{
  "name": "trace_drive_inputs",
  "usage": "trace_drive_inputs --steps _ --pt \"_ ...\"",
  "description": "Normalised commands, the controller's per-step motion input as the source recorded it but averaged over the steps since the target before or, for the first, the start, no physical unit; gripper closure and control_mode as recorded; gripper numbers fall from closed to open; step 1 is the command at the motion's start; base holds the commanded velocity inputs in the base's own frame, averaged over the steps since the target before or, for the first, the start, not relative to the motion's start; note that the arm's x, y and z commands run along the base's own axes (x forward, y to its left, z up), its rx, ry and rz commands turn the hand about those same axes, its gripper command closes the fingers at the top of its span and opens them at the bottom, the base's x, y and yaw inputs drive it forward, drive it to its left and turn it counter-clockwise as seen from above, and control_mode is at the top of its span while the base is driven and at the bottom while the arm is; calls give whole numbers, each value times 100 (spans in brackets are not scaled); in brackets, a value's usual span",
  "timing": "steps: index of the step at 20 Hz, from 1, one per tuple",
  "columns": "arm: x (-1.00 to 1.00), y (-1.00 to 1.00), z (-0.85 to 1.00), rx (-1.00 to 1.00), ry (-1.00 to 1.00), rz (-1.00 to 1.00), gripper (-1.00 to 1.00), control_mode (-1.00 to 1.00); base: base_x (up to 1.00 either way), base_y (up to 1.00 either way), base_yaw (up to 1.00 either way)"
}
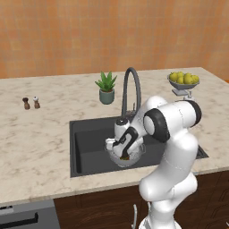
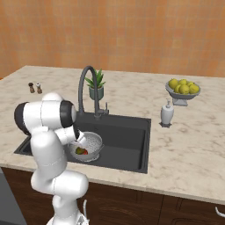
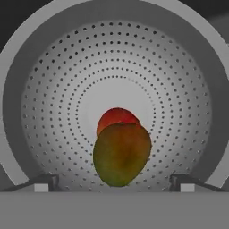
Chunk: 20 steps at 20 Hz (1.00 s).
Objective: Put the colander in the sink, put the apple, mango in the colander, and turn on the sink faucet and pour water over the colander.
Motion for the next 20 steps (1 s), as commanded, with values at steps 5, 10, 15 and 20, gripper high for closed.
trace_drive_inputs --steps 5,10,15,20 --pt "-31 0 46 0 0 5 -100 -100 0 0 0" --pt "-19 0 68 0 0 0 -100 -100 0 0 0" --pt "-28 0 72 0 0 0 -100 -100 0 0 0" --pt "-46 0 68 0 0 3 -100 -100 0 0 0"
